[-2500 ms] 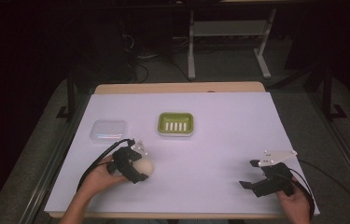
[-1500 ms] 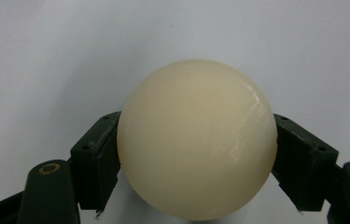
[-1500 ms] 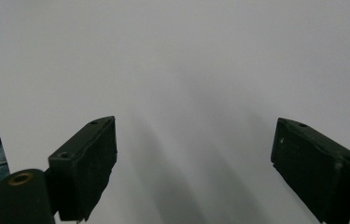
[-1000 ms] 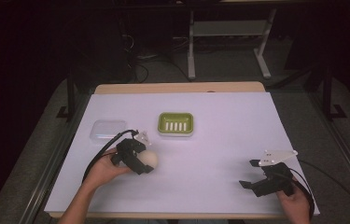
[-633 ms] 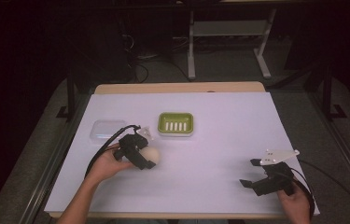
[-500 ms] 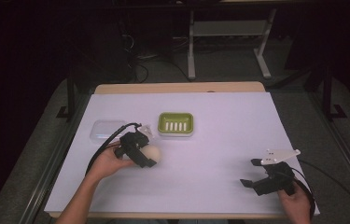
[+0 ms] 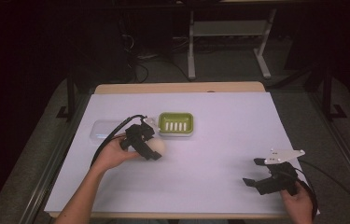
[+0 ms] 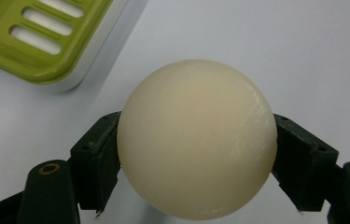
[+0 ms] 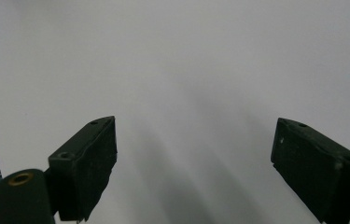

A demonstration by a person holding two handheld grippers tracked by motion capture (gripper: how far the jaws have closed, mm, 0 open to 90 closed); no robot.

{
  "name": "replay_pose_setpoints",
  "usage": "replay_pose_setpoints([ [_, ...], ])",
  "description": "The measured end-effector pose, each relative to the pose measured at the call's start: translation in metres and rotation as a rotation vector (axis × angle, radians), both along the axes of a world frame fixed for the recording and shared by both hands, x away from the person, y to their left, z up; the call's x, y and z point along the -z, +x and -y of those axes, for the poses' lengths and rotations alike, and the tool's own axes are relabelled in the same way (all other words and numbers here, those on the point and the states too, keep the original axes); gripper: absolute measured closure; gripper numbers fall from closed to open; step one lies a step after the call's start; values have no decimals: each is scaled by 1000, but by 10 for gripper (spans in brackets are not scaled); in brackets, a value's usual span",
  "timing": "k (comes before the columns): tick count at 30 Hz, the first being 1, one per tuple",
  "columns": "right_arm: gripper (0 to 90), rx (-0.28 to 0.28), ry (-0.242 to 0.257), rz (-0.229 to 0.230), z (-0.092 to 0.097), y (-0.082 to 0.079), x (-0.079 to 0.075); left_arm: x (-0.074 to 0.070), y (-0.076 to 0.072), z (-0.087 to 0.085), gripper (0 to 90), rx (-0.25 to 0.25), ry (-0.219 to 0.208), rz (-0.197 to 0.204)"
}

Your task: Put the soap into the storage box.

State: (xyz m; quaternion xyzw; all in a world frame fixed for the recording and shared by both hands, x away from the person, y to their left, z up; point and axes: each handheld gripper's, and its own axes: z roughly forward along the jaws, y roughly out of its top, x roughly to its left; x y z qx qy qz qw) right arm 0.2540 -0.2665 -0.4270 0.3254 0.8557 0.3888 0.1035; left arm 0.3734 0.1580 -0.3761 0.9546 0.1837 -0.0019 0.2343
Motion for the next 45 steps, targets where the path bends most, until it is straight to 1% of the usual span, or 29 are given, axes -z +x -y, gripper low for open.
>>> replay_pose_setpoints([
  [5, 136, 2, 5, 1, 1, 0, 0, -4, 3, 3, 245, 3, -3, 3],
  [7, 136, 1, 5, 3, 0, 0, 0, -6, 5, 6, 245, 17, 4, 7],
  [9, 136, -1, 3, 3, 0, 0, -1, -7, 7, 8, 245, 13, 8, 2],
  [11, 136, 0, 8, 3, 1, 0, 0, -7, 9, 10, 245, 15, 15, 7],
  [15, 136, 2, 9, 2, 1, 0, -1, -9, 12, 13, 245, 9, 15, 6],
  [16, 136, 1, 9, 3, 1, 0, -1, -9, 13, 13, 245, 16, 13, 10],
  [18, 136, -1, 8, 2, 1, 0, -1, -10, 15, 14, 245, 11, 12, 6],
  [22, 136, -4, 9, 2, 1, 0, -1, -11, 19, 17, 245, 17, 19, 9],
  [24, 136, -4, 9, 3, 1, 0, -1, -13, 20, 19, 245, 15, 21, 8],
  [26, 136, -4, 10, 3, 1, 0, -1, -16, 23, 21, 245, 24, 17, 12],
  [27, 136, -1, 13, 1, 1, 0, -1, -16, 23, 22, 245, 18, 15, 9],
  [30, 136, -3, 13, 2, 1, 0, -1, -18, 26, 24, 245, 23, 22, 9],
  [33, 136, -4, 13, 3, 1, 0, -1, -20, 28, 27, 245, 24, 18, 10],
  [35, 136, -3, 16, 4, 1, 0, -2, -20, 31, 29, 245, 28, 12, 4],
  [37, 136, -2, 18, 4, 1, 0, -2, -19, 34, 30, 245, 28, 18, 6],
  [38, 136, -4, 18, 6, 1, 0, -2, -19, 35, 31, 245, 24, 14, -2],
  [42, 136, -10, 12, 7, 0, 1, -2, -19, 39, 31, 245, 18, 14, -1],
  [43, 136, -11, 13, 6, -1, 0, -2, -19, 43, 31, 245, 12, -4, -11],
  [45, 136, -14, 16, 10, -1, 0, -2, -21, 47, 31, 245, 5, -4, -7],
])
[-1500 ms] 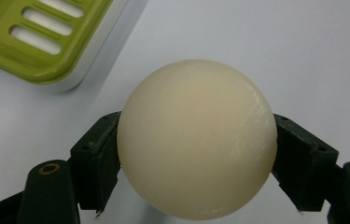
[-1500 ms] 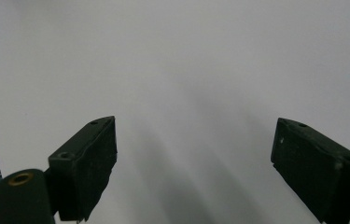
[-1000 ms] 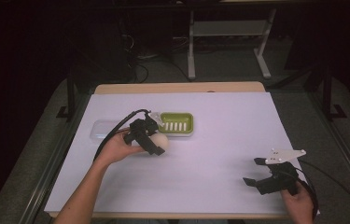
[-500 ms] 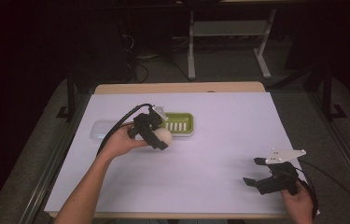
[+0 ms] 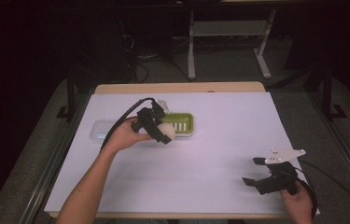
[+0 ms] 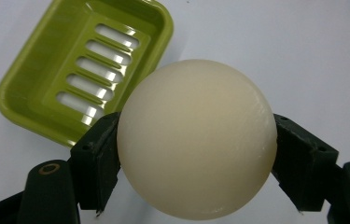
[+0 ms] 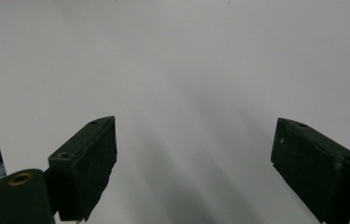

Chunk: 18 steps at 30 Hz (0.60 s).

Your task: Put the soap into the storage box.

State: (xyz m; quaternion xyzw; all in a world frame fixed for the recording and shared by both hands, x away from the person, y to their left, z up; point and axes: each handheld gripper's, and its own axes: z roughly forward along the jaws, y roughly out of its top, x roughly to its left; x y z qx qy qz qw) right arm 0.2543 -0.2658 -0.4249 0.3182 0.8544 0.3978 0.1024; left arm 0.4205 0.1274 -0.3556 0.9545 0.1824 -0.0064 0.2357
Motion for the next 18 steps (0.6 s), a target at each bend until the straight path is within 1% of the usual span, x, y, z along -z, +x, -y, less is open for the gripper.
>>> replay_pose_setpoints([
  [3, 136, -1, 0, -1, 0, 0, 0, -1, 4, 0, 246, -5, -5, 0],
  [4, 136, -1, 0, -4, 0, 0, 0, -1, 7, 1, 246, -16, -23, -2],
  [5, 136, -1, 1, -5, 0, 0, 0, -2, 9, 1, 246, -16, -23, -7],
  [8, 136, 1, 3, -3, 1, 1, 0, -3, 13, 3, 246, -18, -13, -2],
  [9, 136, 2, 4, -4, 1, 1, 0, -5, 14, 4, 246, -14, -7, -1],
  [10, 136, 2, 4, -4, 1, 1, 0, -7, 16, 5, 246, 0, 4, 7],
  [12, 136, -1, 6, 0, 2, 1, 0, -10, 17, 9, 246, -7, -4, 11],
  [13, 136, -4, 9, 2, 2, 1, 0, -10, 17, 9, 246, -7, -4, 11],
  [14, 136, -7, 13, 3, 2, 1, 0, -13, 20, 12, 246, 0, 1, 16],
  [18, 136, -3, 17, -3, 1, 2, 0, -16, 25, 18, 246, -2, -4, 22],
])
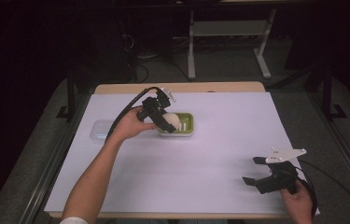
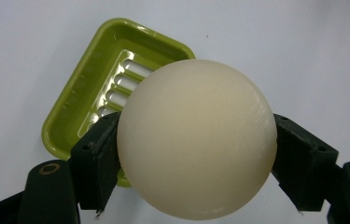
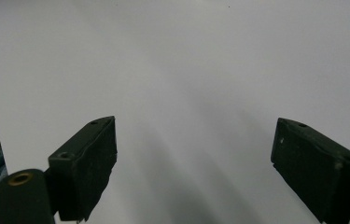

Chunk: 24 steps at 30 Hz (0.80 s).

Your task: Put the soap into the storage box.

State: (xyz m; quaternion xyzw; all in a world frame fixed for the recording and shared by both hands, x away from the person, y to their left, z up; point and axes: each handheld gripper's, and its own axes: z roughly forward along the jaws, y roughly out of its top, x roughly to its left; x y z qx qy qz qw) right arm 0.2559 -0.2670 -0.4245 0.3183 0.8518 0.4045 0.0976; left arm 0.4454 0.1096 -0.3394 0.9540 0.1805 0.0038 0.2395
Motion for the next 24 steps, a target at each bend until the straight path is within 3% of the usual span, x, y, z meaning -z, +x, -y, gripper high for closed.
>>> replay_pose_setpoints([
  [13, 136, -6, -6, 1, -1, 0, 0, 8, 17, 4, 246, -30, -7, 0],
  [24, 136, -19, -9, -1, -3, -1, 0, 17, 22, 8, 246, -46, -4, 6],
])
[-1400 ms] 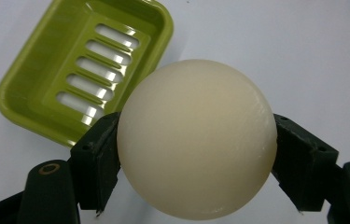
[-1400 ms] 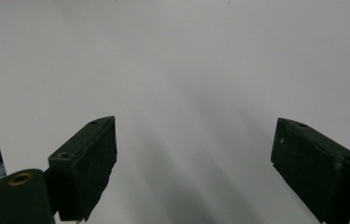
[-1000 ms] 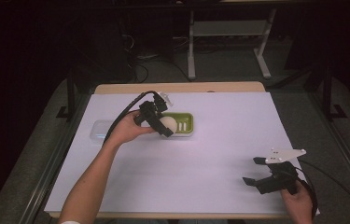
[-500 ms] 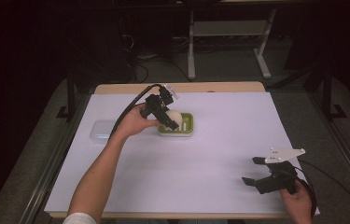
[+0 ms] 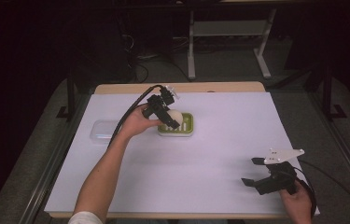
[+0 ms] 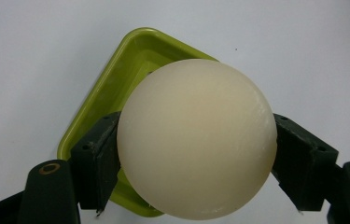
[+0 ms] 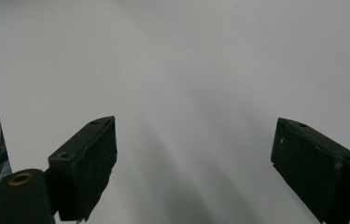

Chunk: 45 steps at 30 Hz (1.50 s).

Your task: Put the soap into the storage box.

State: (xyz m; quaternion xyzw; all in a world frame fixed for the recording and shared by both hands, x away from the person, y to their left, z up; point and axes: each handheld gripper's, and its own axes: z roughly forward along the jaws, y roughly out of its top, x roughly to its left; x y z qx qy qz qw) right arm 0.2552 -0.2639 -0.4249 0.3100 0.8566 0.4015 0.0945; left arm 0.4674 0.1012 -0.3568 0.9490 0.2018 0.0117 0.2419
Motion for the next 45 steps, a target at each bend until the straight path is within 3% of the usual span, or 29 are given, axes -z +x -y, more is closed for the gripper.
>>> replay_pose_setpoints([
  [3, 136, 2, -4, -2, 1, 0, 0, 2, 2, 1, 246, -2, 10, 6],
  [18, 136, 10, 3, 4, 5, 0, 0, 13, 8, 5, 246, -31, -18, -8],
  [34, 136, 7, 2, -3, 3, 0, 0, 25, 15, 8, 247, -44, 5, -16],
  [45, 136, 6, -3, -4, 3, 0, 0, 33, 21, 7, 246, -75, -5, -23],
])
